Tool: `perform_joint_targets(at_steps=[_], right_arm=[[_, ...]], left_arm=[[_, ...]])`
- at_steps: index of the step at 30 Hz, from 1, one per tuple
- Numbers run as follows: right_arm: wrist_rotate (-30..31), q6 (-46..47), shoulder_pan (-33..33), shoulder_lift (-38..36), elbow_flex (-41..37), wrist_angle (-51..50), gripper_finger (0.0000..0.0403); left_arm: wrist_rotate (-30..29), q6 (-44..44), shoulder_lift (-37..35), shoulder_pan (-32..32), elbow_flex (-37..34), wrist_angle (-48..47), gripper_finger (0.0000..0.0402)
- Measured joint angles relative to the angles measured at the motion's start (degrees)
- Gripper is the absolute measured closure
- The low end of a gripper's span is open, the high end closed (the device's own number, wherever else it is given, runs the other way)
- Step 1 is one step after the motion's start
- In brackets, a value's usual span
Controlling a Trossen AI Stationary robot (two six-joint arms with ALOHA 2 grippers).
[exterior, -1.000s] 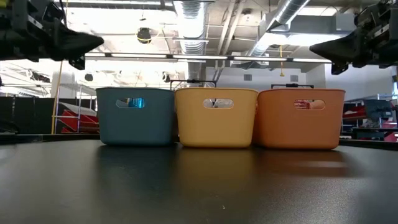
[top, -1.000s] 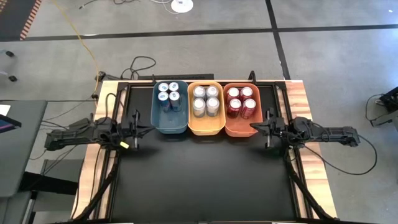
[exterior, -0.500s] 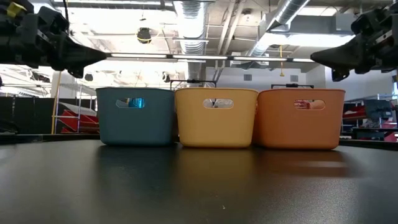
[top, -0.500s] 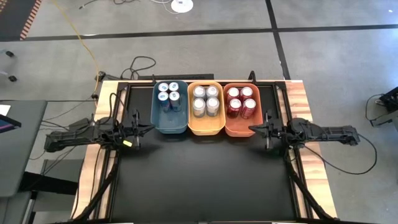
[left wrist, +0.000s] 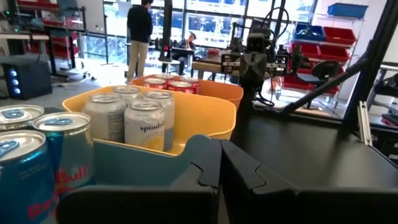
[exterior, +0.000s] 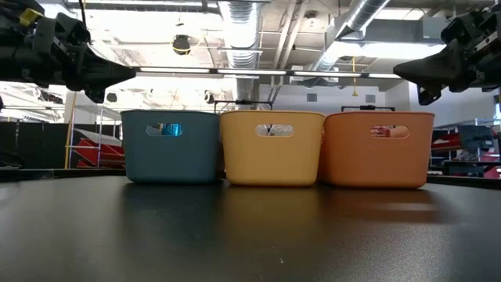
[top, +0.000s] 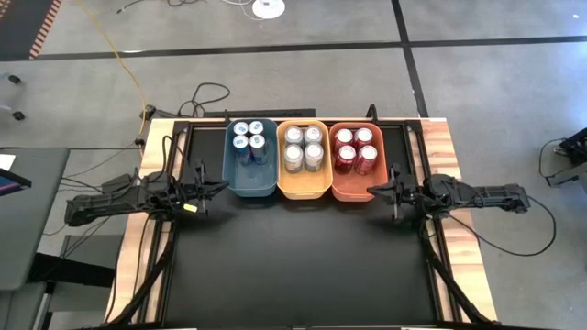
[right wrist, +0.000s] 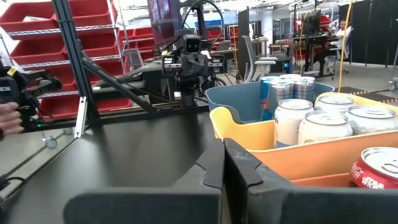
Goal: Sort soda cans
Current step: Return to Home Position
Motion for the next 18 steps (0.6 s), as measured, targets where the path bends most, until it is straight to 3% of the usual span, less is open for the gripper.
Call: perform_joint_targets(at_steps=[18], right_arm=[[0.02, 0.01, 0.00, 0.00, -0.07, -0.07, 0.0370]], left_arm=[[0.00, -0.26, 0.00, 0.00, 0.00, 0.00, 0.0401]])
